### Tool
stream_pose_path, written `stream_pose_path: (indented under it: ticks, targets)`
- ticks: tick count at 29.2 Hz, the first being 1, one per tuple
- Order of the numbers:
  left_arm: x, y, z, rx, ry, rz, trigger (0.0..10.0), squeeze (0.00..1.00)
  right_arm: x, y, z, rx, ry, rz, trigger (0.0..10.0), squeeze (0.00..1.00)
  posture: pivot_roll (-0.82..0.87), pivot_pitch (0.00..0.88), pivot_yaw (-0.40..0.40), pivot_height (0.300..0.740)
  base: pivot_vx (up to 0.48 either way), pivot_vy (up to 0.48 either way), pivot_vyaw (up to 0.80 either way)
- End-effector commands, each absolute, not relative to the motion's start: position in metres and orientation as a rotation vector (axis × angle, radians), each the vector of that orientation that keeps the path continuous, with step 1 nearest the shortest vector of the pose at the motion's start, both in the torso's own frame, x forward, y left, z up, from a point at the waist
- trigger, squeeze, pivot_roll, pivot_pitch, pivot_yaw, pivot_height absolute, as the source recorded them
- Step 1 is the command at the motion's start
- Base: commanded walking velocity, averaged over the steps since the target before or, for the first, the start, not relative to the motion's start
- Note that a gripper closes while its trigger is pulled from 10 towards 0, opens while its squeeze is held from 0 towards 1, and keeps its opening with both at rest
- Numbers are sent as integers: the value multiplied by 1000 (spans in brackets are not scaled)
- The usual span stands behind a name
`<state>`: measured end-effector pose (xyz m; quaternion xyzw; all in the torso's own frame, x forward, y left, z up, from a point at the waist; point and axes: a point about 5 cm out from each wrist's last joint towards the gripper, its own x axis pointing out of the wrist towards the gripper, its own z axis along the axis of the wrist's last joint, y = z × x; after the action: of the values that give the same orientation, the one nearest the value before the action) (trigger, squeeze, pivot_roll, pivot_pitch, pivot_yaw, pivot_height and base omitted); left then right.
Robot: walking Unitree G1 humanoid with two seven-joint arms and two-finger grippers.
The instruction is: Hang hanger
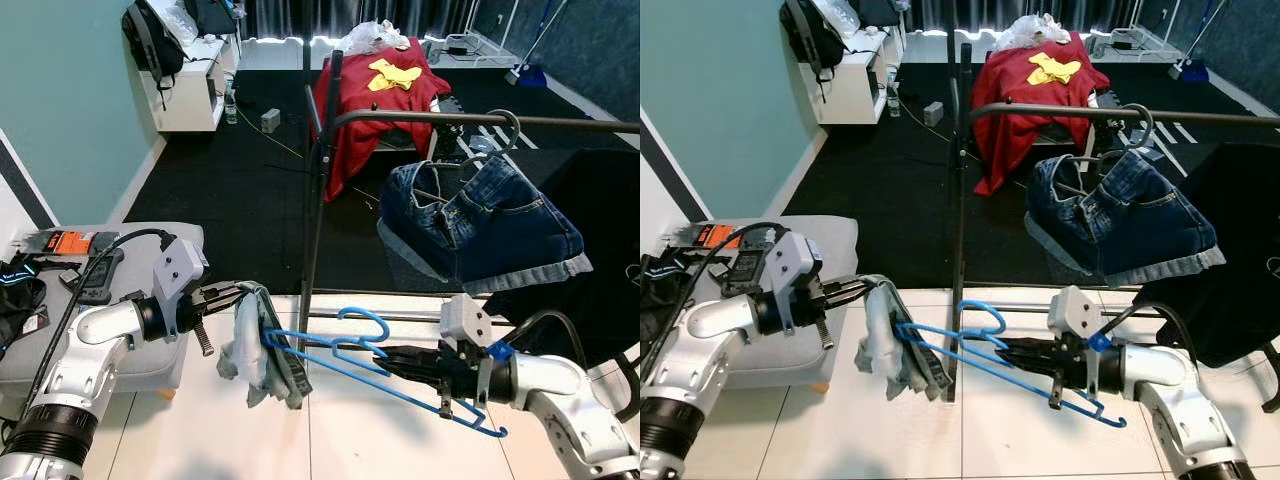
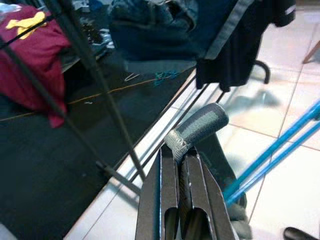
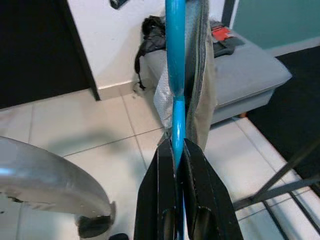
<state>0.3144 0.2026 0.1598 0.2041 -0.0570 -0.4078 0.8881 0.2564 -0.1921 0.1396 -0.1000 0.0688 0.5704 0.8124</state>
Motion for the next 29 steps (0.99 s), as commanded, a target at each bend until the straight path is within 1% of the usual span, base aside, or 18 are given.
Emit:
stream_pose_path:
  ticks: [1, 2, 4, 5, 7, 10, 15, 29]
  targets:
    - [317, 208, 159, 472, -104, -816, 10000, 0, 253, -193, 145, -196, 133, 1233, 10000, 0, -44, 77, 6, 740, 0, 0, 0]
    - [320, 211, 160, 509, -106, -775, 10000, 0, 251, -196, 151, -184, 117, 1225, 10000, 0, -47, 75, 7, 740, 0, 0, 0]
    - [321, 212, 161, 520, -115, -755, 10000, 0, 250, -199, 157, -182, 102, 1207, 10000, 0, -48, 75, 8, 740, 0, 0, 0]
    - [321, 212, 161, 520, -115, -755, 10000, 0, 250, -199, 157, -182, 102, 1207, 10000, 0, -48, 75, 8, 740, 0, 0, 0]
    - [322, 212, 163, 516, -124, -749, 10000, 0, 249, -208, 166, -165, 61, 1152, 10000, 0, -50, 72, 12, 740, 0, 0, 0]
    - [321, 212, 163, 515, -123, -751, 10000, 0, 249, -211, 168, -164, 51, 1135, 10000, 0, -53, 69, 16, 740, 0, 0, 0]
    - [322, 213, 162, 517, -107, -756, 10000, 0, 247, -227, 166, -240, 100, 1091, 10000, 0, -60, 65, 18, 740, 0, 0, 0]
    - [327, 207, 163, 510, -134, -739, 10000, 0, 237, -224, 162, -188, 139, 1128, 10000, 0, -62, 62, 20, 740, 0, 0, 0]
